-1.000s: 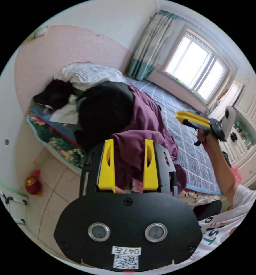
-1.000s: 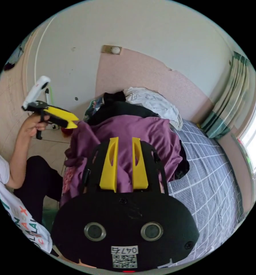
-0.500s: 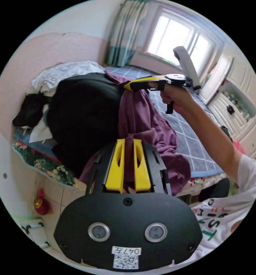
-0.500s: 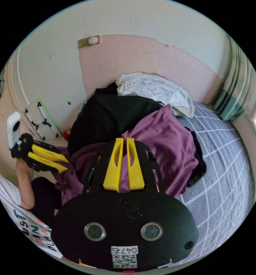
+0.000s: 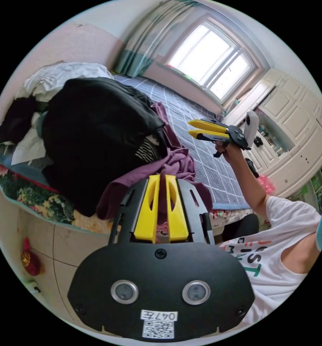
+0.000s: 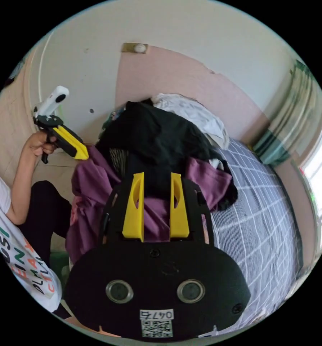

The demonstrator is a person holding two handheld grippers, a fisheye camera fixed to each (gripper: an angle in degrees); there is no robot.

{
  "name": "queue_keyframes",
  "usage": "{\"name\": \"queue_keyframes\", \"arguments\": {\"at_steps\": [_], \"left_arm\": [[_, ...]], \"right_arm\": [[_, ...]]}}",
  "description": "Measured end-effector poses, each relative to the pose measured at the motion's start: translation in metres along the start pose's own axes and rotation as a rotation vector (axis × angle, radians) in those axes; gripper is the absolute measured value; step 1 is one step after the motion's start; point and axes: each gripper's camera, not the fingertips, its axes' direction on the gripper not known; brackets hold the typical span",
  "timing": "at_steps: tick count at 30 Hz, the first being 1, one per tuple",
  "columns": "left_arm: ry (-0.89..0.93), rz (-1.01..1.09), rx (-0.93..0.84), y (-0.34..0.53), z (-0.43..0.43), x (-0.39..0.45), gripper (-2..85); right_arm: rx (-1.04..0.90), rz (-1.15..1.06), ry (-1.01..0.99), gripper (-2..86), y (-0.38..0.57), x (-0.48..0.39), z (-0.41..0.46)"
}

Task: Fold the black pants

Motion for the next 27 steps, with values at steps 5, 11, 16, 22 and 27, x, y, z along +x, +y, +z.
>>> {"name": "queue_keyframes", "arguments": {"at_steps": [5,11,16,22,27], "left_arm": [[-0.084,-0.051,0.116,0.007,-0.026,0.003,0.2],[-0.028,-0.005,0.228,0.006,-0.038,0.017,12.7],[-0.155,0.019,0.239,-0.008,-0.032,0.046,21.4],[-0.016,0.123,0.162,-0.033,-0.008,0.083,16.9],[-0.058,0.172,0.131,-0.055,0.012,0.124,15.8]], "right_arm": [[-0.089,-0.074,-0.129,9.0,-0.056,-0.007,0.036],[-0.013,-0.032,-0.196,0.3,-0.040,0.004,0.000],[0.081,0.042,-0.155,-0.1,0.013,0.016,-0.079],[0.043,0.117,-0.139,-0.1,0.102,0.019,-0.180],[-0.177,0.263,0.063,-0.1,0.214,0.010,-0.255]]}}
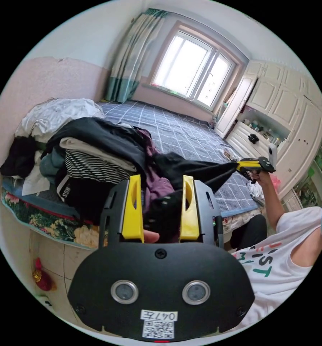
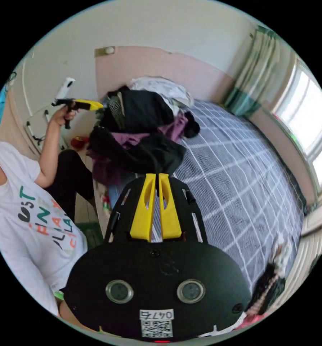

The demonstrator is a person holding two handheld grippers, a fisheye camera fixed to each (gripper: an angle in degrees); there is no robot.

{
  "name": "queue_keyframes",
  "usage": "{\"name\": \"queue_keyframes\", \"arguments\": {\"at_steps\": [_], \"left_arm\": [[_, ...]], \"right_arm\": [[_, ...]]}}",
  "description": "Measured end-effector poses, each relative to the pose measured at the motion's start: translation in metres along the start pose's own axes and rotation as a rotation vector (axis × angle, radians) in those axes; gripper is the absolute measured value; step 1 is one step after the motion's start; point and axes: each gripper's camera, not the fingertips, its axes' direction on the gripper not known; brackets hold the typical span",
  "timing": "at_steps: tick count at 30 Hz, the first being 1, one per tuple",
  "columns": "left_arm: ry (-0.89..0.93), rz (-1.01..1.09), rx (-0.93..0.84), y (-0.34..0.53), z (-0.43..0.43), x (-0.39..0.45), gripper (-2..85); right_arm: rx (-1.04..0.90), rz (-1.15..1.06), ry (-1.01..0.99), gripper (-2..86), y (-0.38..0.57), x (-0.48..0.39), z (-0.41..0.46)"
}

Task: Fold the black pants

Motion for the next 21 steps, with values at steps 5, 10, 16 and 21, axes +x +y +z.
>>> {"name": "queue_keyframes", "arguments": {"at_steps": [5,10,16,21], "left_arm": [[0.102,0.108,-0.075,-0.035,0.042,0.052,14.8],[0.251,0.321,-0.261,-0.072,0.116,0.144,16.3],[0.241,0.415,-0.468,-0.079,0.203,0.226,18.6],[0.289,0.337,-0.493,-0.077,0.236,0.237,18.4]], "right_arm": [[-0.221,0.210,0.143,0.2,0.113,0.032,-0.024],[-0.278,0.397,0.163,2.8,0.216,0.061,-0.050],[-0.017,0.374,0.122,3.4,0.238,0.052,-0.083],[0.031,0.174,-0.057,7.3,0.176,0.024,-0.024]]}}
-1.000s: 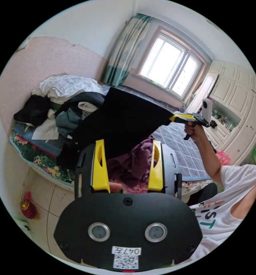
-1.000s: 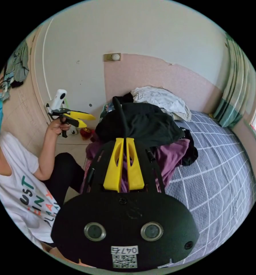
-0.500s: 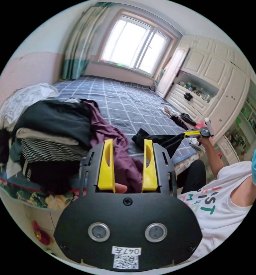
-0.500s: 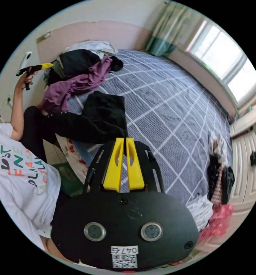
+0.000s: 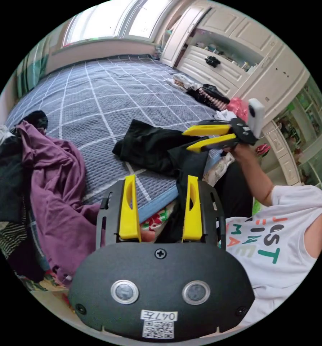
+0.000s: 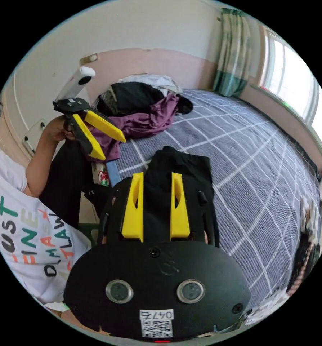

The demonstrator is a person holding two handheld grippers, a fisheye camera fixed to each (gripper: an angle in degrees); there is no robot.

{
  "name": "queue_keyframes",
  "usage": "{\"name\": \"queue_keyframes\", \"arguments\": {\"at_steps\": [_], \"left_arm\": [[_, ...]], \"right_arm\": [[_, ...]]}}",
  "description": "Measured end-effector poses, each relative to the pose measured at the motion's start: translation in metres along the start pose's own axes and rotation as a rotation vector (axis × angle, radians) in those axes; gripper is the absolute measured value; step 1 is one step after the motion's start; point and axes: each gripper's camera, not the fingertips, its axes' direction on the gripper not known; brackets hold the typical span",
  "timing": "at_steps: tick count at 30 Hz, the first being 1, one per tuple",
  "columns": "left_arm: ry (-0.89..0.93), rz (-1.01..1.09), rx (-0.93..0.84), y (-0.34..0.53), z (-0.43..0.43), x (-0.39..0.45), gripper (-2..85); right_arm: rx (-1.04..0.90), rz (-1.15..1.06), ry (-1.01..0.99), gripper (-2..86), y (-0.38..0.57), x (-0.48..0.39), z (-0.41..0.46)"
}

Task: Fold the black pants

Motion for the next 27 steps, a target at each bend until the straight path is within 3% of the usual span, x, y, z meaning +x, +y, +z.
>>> {"name": "queue_keyframes", "arguments": {"at_steps": [4,7,14,17,22,27], "left_arm": [[0.173,-0.073,0.095,-0.004,0.001,-0.015,16.9],[0.149,-0.097,0.104,-0.014,0.000,-0.021,16.5],[0.188,-0.166,0.104,-0.075,0.027,-0.039,16.5],[0.106,-0.134,0.054,-0.123,0.048,-0.037,19.0],[-0.170,-0.070,-0.179,-0.205,0.123,-0.027,32.6],[-0.399,-0.036,-0.347,-0.247,0.163,-0.006,28.7]], "right_arm": [[-0.104,-0.046,0.030,7.2,-0.025,-0.004,0.056],[-0.230,-0.064,-0.028,2.0,-0.026,0.002,0.078],[0.018,0.118,-0.093,-0.1,0.039,0.052,-0.033],[0.104,0.233,-0.067,-0.2,0.083,0.077,-0.087],[0.157,0.416,0.003,-0.2,0.155,0.121,-0.151],[0.181,0.471,-0.012,-0.1,0.195,0.144,-0.181]]}}
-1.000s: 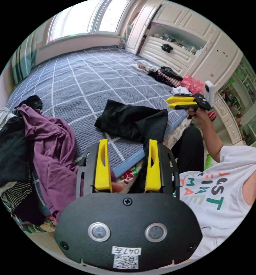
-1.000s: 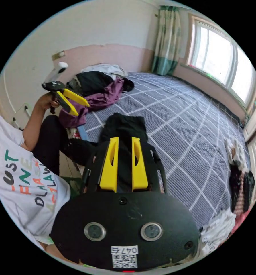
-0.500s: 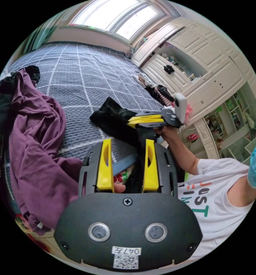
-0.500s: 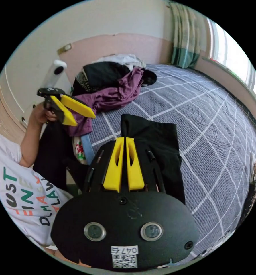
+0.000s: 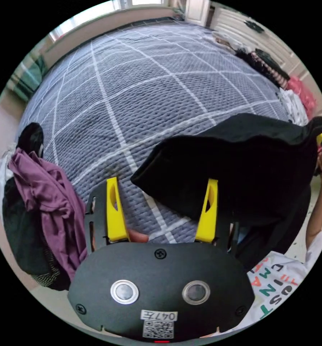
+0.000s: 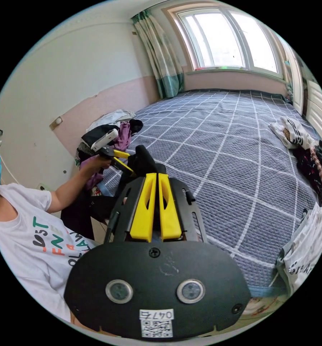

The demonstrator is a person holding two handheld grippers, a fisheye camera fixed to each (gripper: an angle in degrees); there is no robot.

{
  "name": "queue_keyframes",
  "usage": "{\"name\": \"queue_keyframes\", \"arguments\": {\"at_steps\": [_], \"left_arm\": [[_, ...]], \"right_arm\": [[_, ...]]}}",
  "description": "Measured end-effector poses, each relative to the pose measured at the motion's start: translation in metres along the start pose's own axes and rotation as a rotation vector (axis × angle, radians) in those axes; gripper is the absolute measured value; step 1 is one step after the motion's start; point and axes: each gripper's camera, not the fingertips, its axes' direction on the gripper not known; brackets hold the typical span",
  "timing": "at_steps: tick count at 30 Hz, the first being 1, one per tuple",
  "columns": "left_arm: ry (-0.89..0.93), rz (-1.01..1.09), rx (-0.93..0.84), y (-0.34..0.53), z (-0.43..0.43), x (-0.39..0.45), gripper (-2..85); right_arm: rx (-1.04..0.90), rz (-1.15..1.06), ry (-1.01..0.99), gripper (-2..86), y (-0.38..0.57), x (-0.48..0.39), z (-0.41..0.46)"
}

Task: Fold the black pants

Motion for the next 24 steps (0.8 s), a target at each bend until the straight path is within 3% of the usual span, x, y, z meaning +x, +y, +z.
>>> {"name": "queue_keyframes", "arguments": {"at_steps": [2,4,6,12,14,17,19,21,24], "left_arm": [[0.035,0.025,0.082,-0.002,-0.013,0.006,22.1],[0.097,0.022,0.277,0.006,-0.040,0.006,15.3],[0.079,0.047,0.338,0.005,-0.050,0.006,13.7],[0.203,0.205,0.099,-0.052,-0.028,-0.001,13.6],[0.244,0.236,0.121,-0.058,-0.031,-0.001,3.0],[0.355,0.262,0.099,-0.068,-0.042,-0.004,0.8],[0.469,0.278,0.203,-0.068,-0.083,-0.014,0.1],[0.463,0.284,0.282,-0.068,-0.125,-0.021,-0.1],[0.267,0.295,0.318,-0.071,-0.182,-0.018,-0.2]], "right_arm": [[-0.006,-0.003,0.006,-0.1,0.004,0.005,-0.004],[-0.001,-0.004,-0.004,-0.1,0.007,0.007,-0.007],[0.014,-0.012,-0.015,-0.1,0.008,0.008,-0.013],[0.074,-0.048,-0.007,-0.2,0.004,-0.001,-0.037],[0.072,-0.062,0.019,-0.2,0.001,-0.004,-0.043],[0.059,-0.064,0.063,-0.2,-0.005,-0.004,-0.052],[0.084,-0.061,0.061,-0.3,-0.012,-0.005,-0.064],[0.133,-0.085,0.080,-0.4,-0.028,-0.010,-0.087],[0.168,-0.126,0.140,-0.4,-0.057,-0.016,-0.110]]}}
